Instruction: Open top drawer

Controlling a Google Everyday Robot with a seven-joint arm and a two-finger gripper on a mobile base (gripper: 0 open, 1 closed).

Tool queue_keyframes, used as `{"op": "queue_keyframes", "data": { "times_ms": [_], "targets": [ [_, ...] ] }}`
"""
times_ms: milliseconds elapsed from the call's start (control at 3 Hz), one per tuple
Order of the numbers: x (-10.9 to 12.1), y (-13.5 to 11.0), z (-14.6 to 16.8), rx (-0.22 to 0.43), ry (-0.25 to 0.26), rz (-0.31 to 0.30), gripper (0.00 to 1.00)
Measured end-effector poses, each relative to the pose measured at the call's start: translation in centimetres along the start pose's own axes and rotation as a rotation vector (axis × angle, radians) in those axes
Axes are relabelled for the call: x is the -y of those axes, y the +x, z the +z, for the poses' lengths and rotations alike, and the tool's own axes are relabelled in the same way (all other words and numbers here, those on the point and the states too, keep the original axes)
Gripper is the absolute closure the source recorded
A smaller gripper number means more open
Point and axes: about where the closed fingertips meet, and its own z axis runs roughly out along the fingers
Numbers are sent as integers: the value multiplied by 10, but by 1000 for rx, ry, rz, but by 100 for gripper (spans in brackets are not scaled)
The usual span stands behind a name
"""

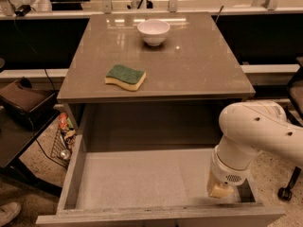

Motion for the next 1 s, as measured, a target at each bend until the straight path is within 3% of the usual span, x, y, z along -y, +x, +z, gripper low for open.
{"op": "queue_keyframes", "data": {
  "times_ms": [1000],
  "targets": [
    [-2,1,-1,-4,3,0,13]
  ]
}}
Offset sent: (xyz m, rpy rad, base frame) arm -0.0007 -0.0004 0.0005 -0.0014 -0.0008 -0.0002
